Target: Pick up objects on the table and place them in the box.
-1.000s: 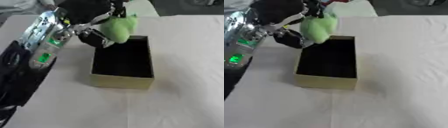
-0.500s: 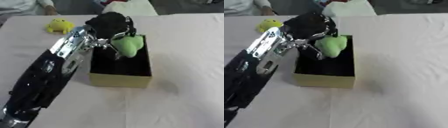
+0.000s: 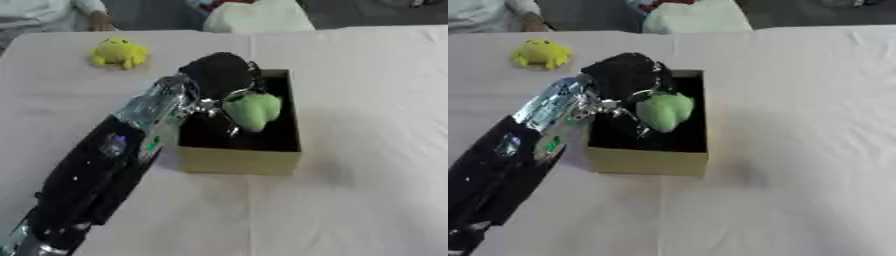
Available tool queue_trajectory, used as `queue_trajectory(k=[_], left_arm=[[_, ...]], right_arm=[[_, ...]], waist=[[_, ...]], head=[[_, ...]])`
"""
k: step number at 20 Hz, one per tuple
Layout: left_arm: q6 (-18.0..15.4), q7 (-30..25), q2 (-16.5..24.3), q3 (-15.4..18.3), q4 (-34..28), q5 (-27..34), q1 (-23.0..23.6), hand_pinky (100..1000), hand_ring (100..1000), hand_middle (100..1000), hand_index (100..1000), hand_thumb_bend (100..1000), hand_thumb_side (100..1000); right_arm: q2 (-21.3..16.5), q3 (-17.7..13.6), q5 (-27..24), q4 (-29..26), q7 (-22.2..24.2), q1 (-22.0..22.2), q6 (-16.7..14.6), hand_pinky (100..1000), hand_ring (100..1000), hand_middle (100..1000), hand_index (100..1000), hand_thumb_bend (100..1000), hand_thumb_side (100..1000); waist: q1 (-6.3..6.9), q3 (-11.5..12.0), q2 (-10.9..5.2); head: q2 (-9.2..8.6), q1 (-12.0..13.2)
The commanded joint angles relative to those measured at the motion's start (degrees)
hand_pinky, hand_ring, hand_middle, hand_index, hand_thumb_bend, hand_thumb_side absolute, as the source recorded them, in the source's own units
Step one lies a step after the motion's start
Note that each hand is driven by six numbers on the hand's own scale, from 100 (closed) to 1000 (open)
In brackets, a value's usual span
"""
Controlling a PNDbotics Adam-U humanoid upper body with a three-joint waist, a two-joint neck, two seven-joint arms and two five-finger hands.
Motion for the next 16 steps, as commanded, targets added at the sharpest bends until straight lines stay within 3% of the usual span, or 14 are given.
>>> queue_trajectory(k=[1,5,9,13,14,16], left_arm=[[-0.3,-0.6,0.0,0.7,-0.1,-0.6,-0.6,854,850,888,942,622,344],[-0.5,-2.5,0.4,1.1,-0.5,-2.1,-0.1,922,925,931,965,714,365],[0.9,-2.1,0.9,2.4,-1.6,-3.6,0.1,948,958,945,977,747,410],[1.4,-1.8,1.2,2.8,-2.5,-3.5,0.2,948,958,945,977,747,410],[1.5,-1.7,1.3,3.0,-2.7,-3.3,0.0,939,949,921,965,702,472],[2.5,-0.7,1.9,4.6,-4.5,-2.3,-1.0,920,928,896,952,649,507]], right_arm=[[-1.2,-0.7,0.1,-0.9,-0.3,-0.2,0.0,755,706,671,770,156,988],[-1.2,-0.8,0.1,-0.9,-0.4,0.0,0.1,754,706,671,770,157,988],[-1.2,-0.8,0.2,-0.9,-0.5,0.1,0.1,754,706,671,770,157,988],[-1.2,-0.8,0.1,-0.9,-0.5,0.1,0.1,754,706,671,770,157,988],[-1.2,-0.8,0.1,-0.9,-0.5,0.2,0.1,754,706,672,770,158,988],[-1.2,-0.9,0.3,-0.9,-0.5,0.4,0.2,754,706,672,770,158,987]], waist=[[-0.36,0.1,-0.92],[-0.54,0.3,-0.87],[-0.64,0.5,-0.99],[-0.65,0.6,-1.04],[-0.72,0.7,-1.17],[-0.82,0.8,-1.38]], head=[[0.14,-0.1],[0.29,-0.2],[0.33,-0.3],[0.40,-0.3],[0.49,-0.4],[0.65,-0.6]])
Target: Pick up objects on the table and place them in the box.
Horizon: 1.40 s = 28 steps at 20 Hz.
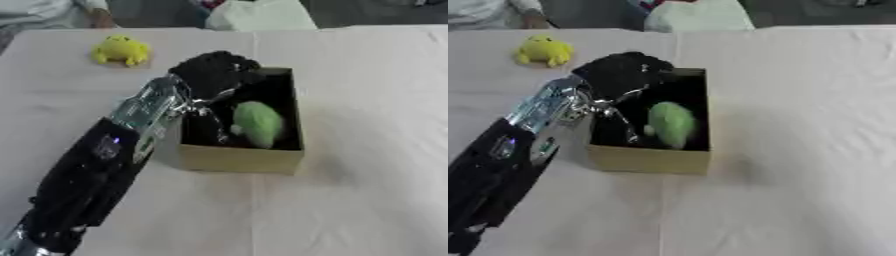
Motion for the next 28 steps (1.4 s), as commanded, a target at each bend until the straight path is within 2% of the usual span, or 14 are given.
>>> queue_trajectory(k=[1,6,9,14,23,28], left_arm=[[1.7,1.6,2.3,3.1,-3.6,1.5,-2.0,914,922,887,947,632,514],[4.7,5.3,6.1,7.4,-9.8,5.3,-2.1,861,860,816,912,620,485],[6.6,7.3,9.6,9.0,-13.6,7.6,-1.5,862,861,820,913,630,483],[10.2,6.1,15.8,11.9,-16.8,11.5,-0.6,870,873,840,914,644,487],[14.0,4.0,26.9,15.8,-10.6,18.5,0.6,879,877,849,924,656,498],[15.1,2.6,29.3,17.0,-4.5,21.8,0.3,882,881,856,928,669,455]], right_arm=[[-1.3,-0.9,0.3,-0.9,-0.2,0.0,0.1,754,706,672,770,158,987],[-1.4,-1.2,0.4,-0.9,-0.6,0.4,0.1,753,706,672,770,157,988],[-1.6,-1.4,0.5,-0.9,-0.7,0.7,0.1,753,706,672,770,158,988],[-1.9,-1.5,0.8,-0.9,-1.0,1.1,0.1,753,706,673,770,159,989],[-2.5,-1.4,1.1,-0.9,-0.9,0.7,0.1,753,706,672,770,162,991],[-2.7,-1.3,1.0,-0.9,-0.7,0.4,0.1,752,706,672,770,164,991]], waist=[[-0.41,0.1,-1.51],[-0.42,0.7,-1.85],[-0.30,1.1,-1.98],[-0.15,1.6,-2.02],[-0.17,1.3,-1.44],[-0.09,1.0,-1.00]], head=[[0.47,-0.3],[0.95,-1.3],[1.31,-1.9],[1.55,-2.7],[1.16,-1.6],[0.61,-0.5]])
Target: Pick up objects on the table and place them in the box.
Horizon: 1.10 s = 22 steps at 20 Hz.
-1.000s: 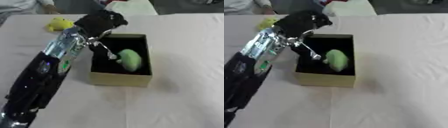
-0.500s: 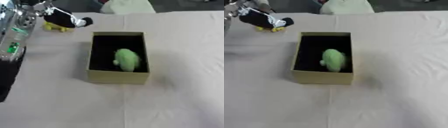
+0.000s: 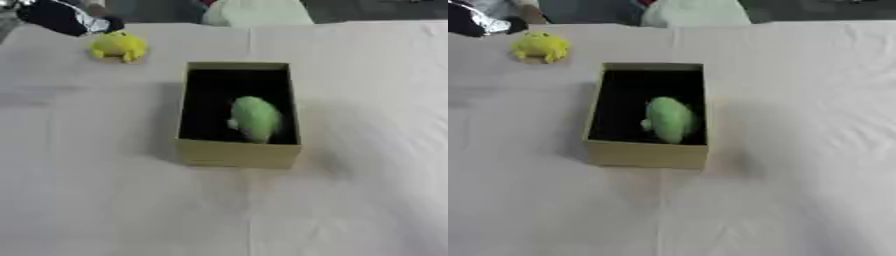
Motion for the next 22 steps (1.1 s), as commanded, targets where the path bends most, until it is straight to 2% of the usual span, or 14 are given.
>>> queue_trajectory(k=[1,7,13,22], left_arm=[[0.3,-0.7,2.9,1.4,3.3,2.0,-1.0,884,885,861,932,668,437],[-0.9,-1.3,2.1,1.9,10.9,2.9,-1.8,889,890,869,941,712,400],[-3.6,0.6,1.7,1.8,17.9,-0.7,-3.5,895,906,892,946,746,387],[-4.4,2.7,0.8,2.4,22.2,-6.6,-5.4,896,910,894,940,682,310]], right_arm=[[-2.1,-0.6,0.4,-0.9,0.1,-0.6,0.0,752,706,672,770,164,991],[-2.0,-0.5,0.3,-0.9,0.2,-0.8,0.1,752,706,672,770,165,992],[-2.2,-0.4,0.2,-0.9,0.3,-1.2,0.0,752,706,672,770,167,993],[-2.6,-0.1,0.0,-0.9,0.8,-2.2,0.0,752,706,672,770,169,994]], waist=[[-0.03,-0.2,-0.84],[-0.13,-0.6,-0.60],[-0.12,-0.9,-0.35],[-0.06,-1.8,0.01]], head=[[-0.52,0.6],[-1.20,1.2],[-1.84,1.8],[-2.49,1.7]])
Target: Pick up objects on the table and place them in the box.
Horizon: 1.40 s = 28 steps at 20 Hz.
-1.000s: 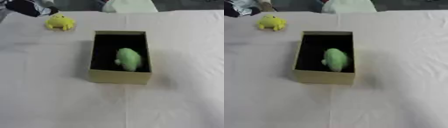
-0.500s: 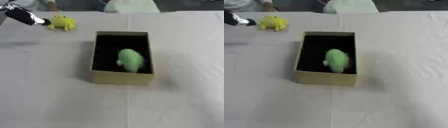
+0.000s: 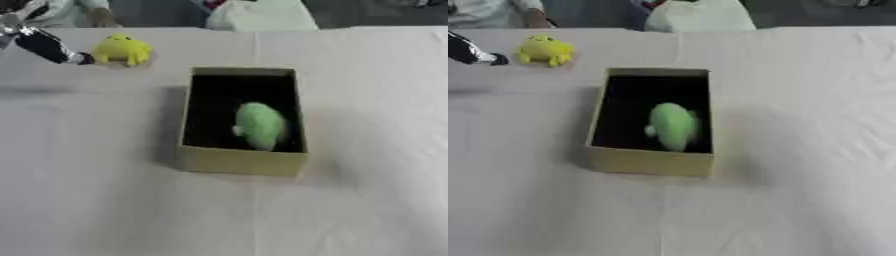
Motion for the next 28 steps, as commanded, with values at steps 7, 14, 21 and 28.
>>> queue_trajectory(k=[7,14,21,28], left_arm=[[1.0,-1.9,0.0,2.1,8.1,-3.3,-5.8,900,917,907,944,600,177],[0.1,-0.8,-0.5,2.9,12.0,-3.8,-8.2,901,917,915,955,589,145],[0.2,-0.6,-0.7,3.2,13.6,-3.0,-8.8,901,918,920,957,581,139],[0.2,-0.7,-0.7,3.5,14.4,-2.8,-9.8,901,918,920,957,581,139]], right_arm=[[-2.6,0.3,-0.2,-0.9,0.9,-1.4,-0.2,752,706,672,770,172,997],[-2.9,0.5,-0.2,-0.9,1.2,-1.8,-0.2,752,706,671,770,175,997],[-3.0,0.5,-0.2,-0.9,1.2,-2.0,-0.3,753,706,670,770,178,996],[-3.2,0.7,-0.2,-0.9,1.5,-2.4,-0.4,753,706,670,770,178,996]], waist=[[0.10,-0.8,-0.51],[0.43,-1.5,0.66],[0.59,-1.9,1.08],[0.94,-2.6,2.00]], head=[[-0.31,1.1],[-1.92,2.2],[-2.49,2.8],[-3.86,4.0]])
